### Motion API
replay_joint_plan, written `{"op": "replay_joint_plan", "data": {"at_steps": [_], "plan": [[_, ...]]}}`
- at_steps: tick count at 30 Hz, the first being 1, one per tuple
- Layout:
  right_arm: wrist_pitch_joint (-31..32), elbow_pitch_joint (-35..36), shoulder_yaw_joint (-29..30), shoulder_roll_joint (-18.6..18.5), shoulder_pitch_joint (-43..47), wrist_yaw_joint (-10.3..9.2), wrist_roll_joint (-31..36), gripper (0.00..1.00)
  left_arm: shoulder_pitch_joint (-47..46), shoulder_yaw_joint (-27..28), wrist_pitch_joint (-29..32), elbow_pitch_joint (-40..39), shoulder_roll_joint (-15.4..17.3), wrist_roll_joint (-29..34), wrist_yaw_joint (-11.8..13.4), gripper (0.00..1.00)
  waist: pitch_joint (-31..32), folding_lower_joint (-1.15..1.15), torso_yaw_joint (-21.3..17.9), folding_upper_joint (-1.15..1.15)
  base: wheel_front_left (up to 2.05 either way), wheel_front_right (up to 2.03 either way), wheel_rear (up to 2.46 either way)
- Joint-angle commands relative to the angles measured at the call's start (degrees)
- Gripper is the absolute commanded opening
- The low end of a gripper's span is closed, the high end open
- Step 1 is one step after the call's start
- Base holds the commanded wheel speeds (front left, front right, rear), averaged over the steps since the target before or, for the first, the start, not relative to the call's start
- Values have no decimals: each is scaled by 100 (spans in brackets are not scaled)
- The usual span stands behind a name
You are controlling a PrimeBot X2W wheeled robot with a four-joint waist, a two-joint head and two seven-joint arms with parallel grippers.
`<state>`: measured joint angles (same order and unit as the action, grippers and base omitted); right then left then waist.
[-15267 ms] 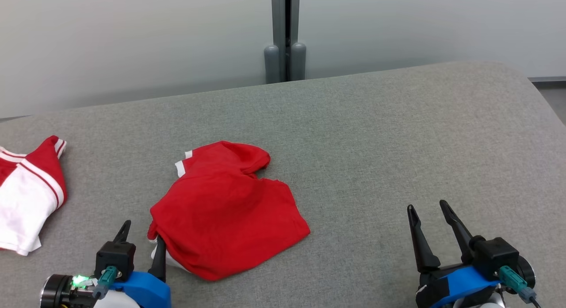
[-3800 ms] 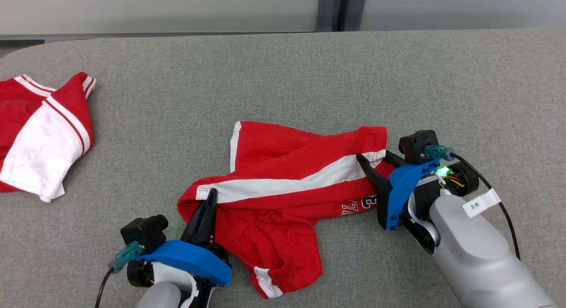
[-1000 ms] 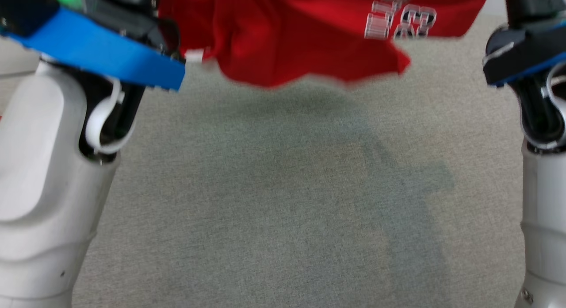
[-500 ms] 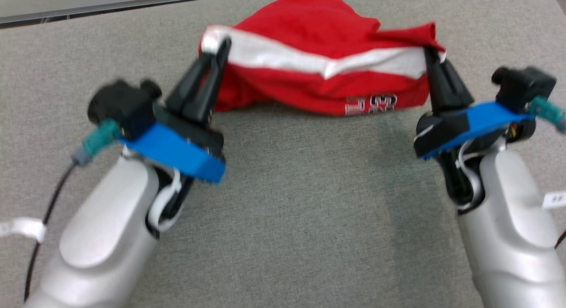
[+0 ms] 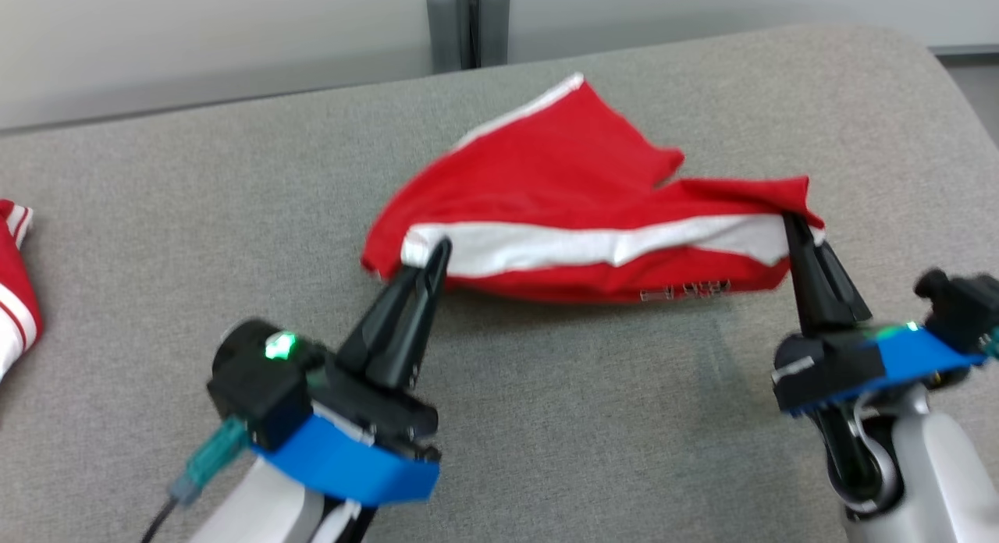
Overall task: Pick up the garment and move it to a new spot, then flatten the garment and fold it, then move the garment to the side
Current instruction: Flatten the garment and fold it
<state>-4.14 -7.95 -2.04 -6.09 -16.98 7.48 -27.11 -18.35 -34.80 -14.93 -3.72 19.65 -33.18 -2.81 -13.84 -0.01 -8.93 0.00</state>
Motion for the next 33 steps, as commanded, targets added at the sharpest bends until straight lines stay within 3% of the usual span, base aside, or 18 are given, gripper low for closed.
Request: {"op": "replay_joint_plan", "data": {"at_steps": [1,7,12,20,27,33], "plan": [[60,156,36,-34,186,3,-31,0,135,-1,-27,-104,42,29,54,0,89,1,-51,0,0,0,0],[831,1581,431,129,1192,3,-353,0,1002,-59,138,-933,249,-46,450,0,221,1,57,0,0,0,0],[1380,1850,774,199,1280,3,-253,0,1214,-153,299,-901,149,-308,495,0,85,1,353,0,0,0,0],[2123,465,943,-206,-422,3,114,0,492,-197,317,318,-533,-653,272,0,-562,1,970,0,0,0,0],[2154,-995,790,-604,-1886,2,362,0,-45,-249,206,1204,-1117,-719,173,0,-1024,1,1366,0,0,0,0],[1967,-2079,745,-777,-2621,2,576,0,-269,-371,157,1705,-1380,-771,79,0,-1186,1,1587,0,0,0,0]]}}
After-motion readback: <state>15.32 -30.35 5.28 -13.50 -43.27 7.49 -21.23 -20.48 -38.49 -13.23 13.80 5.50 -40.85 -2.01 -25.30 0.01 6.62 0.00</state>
